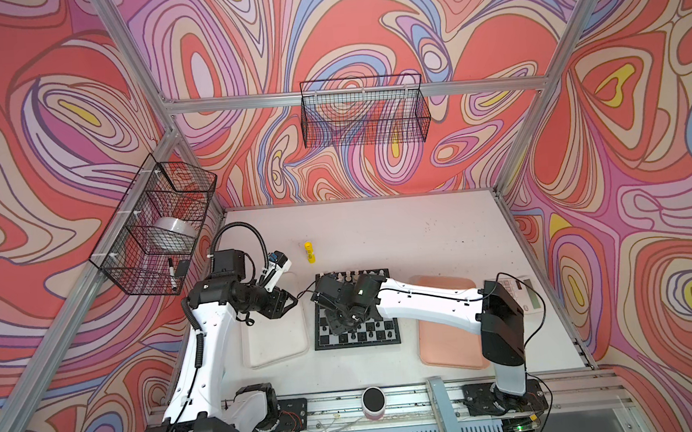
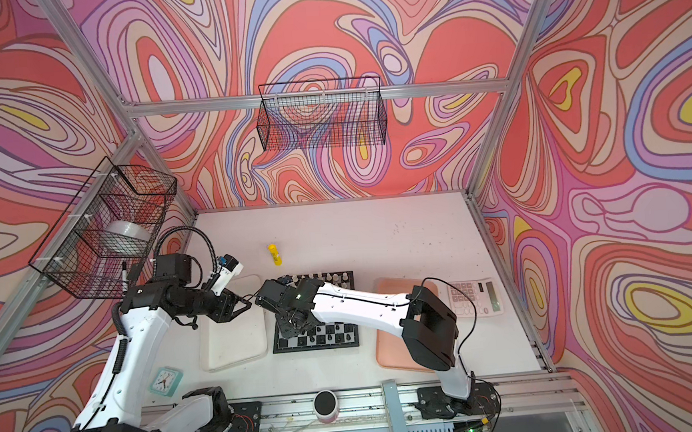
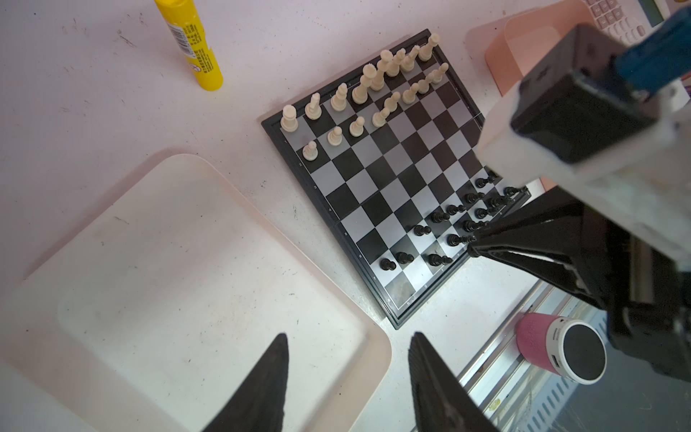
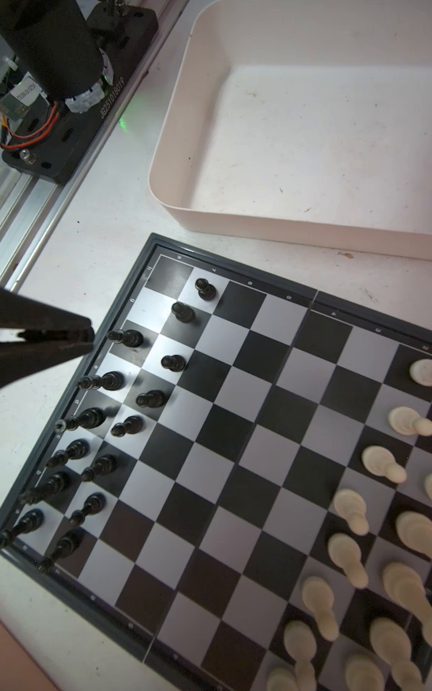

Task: Set up the chess pieces on the board
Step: 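Carry the black pawn with the right gripper over the board's black pawn row, then lower the black pawn with the right gripper onto the empty pawn-row square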

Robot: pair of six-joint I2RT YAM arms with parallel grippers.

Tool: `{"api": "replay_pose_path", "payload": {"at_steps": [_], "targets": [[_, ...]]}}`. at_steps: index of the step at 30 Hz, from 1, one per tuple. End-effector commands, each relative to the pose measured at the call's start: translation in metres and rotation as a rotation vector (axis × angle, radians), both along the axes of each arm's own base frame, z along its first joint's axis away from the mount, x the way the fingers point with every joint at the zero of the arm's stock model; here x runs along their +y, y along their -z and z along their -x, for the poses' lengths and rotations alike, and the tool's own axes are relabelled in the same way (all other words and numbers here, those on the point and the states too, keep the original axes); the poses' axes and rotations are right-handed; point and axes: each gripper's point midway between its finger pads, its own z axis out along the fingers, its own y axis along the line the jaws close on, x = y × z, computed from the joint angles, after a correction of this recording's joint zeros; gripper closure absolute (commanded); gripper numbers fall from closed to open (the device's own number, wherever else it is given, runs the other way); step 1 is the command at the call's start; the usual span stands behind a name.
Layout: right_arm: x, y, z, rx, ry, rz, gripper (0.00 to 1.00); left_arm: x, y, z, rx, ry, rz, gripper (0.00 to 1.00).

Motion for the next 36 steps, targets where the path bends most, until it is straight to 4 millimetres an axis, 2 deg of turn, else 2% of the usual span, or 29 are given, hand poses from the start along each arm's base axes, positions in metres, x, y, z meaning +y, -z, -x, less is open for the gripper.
{"api": "replay_pose_path", "payload": {"at_steps": [1, 11, 36], "targets": [[0.010, 0.003, 0.004, 0.002, -0.027, -0.003, 0.94, -0.001, -0.004, 0.001, -0.010, -0.008, 0.026, 0.47], [0.026, 0.016, 0.014, 0.024, -0.059, -0.003, 0.94, -0.002, -0.007, -0.002, -0.016, -0.017, 0.033, 0.47], [0.035, 0.046, 0.017, 0.051, -0.083, 0.024, 0.93, -0.001, -0.009, 0.000, -0.021, -0.019, 0.027, 0.47]]}}
